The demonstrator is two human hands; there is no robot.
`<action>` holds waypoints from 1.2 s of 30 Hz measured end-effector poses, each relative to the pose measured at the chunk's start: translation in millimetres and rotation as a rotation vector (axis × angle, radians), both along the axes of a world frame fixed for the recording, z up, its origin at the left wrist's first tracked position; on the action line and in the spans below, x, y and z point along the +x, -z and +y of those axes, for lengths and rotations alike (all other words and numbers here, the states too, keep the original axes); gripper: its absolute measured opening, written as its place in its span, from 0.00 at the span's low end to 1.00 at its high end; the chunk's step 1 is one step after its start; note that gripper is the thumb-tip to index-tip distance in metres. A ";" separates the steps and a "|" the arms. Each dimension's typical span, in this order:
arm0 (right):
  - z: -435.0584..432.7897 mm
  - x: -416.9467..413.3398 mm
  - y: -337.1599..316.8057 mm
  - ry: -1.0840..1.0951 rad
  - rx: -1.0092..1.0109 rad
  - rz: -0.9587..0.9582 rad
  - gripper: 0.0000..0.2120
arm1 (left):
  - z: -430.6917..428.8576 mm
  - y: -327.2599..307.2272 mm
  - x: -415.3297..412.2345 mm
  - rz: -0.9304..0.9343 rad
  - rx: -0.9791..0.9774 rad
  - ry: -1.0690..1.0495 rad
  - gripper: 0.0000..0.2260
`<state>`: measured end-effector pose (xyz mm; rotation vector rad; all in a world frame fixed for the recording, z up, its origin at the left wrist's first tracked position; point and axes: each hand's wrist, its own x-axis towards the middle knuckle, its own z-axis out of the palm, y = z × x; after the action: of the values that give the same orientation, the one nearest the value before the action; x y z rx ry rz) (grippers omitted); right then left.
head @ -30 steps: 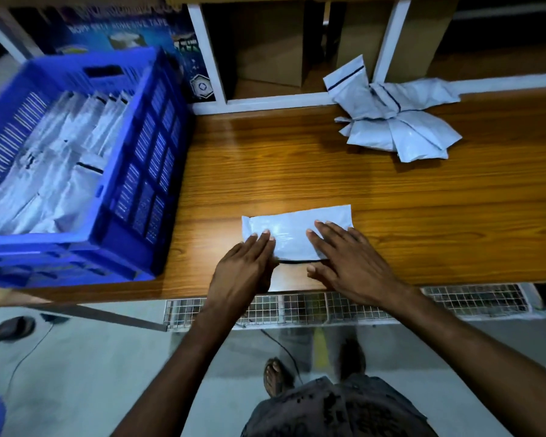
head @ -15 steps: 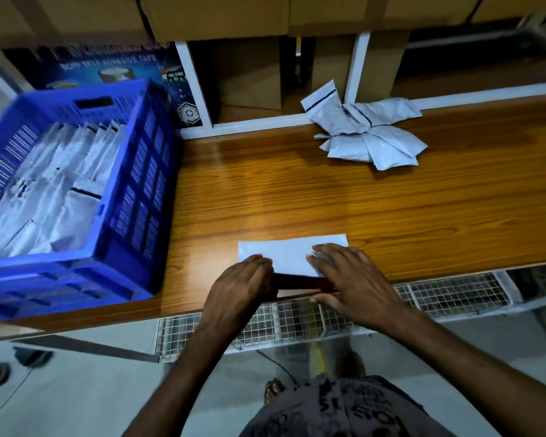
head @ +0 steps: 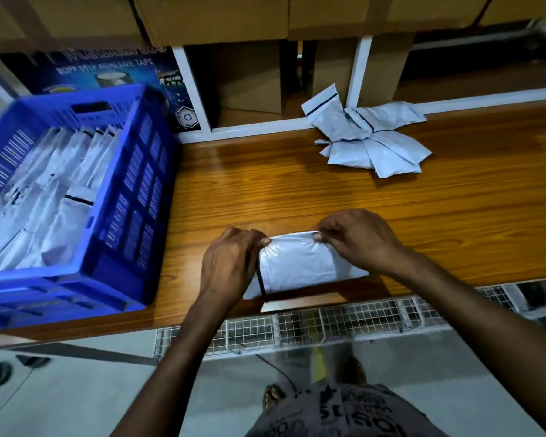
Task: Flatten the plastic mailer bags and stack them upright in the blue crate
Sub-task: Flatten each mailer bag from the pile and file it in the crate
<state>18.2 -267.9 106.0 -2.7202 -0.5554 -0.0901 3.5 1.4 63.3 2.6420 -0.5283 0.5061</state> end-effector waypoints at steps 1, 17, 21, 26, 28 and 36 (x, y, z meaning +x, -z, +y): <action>2.6 5.4 7.9 0.044 -0.055 0.021 0.10 | -2.3 8.4 7.2 0.031 0.032 -0.024 0.07; 40.4 -15.8 109.4 0.127 -0.139 0.128 0.32 | -50.1 80.2 -21.7 0.265 0.181 -0.153 0.27; 13.5 -17.9 114.9 0.219 -0.224 0.175 0.38 | -30.5 78.6 -26.8 0.387 0.196 -0.228 0.31; 4.2 -14.9 108.5 0.234 -0.211 0.191 0.37 | -5.1 66.7 -29.7 0.423 0.167 -0.258 0.29; 20.2 -17.7 102.2 0.195 -0.186 0.126 0.32 | -24.1 59.3 -26.7 0.359 0.161 -0.194 0.26; 13.1 -19.2 113.7 0.118 -0.186 0.197 0.34 | -50.7 79.3 -25.8 0.330 0.194 -0.121 0.25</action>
<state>-1.0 -254.8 -7.6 -2.8974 -0.3622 0.2076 -22.3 -49.2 -16.0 2.8745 -0.3300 0.0474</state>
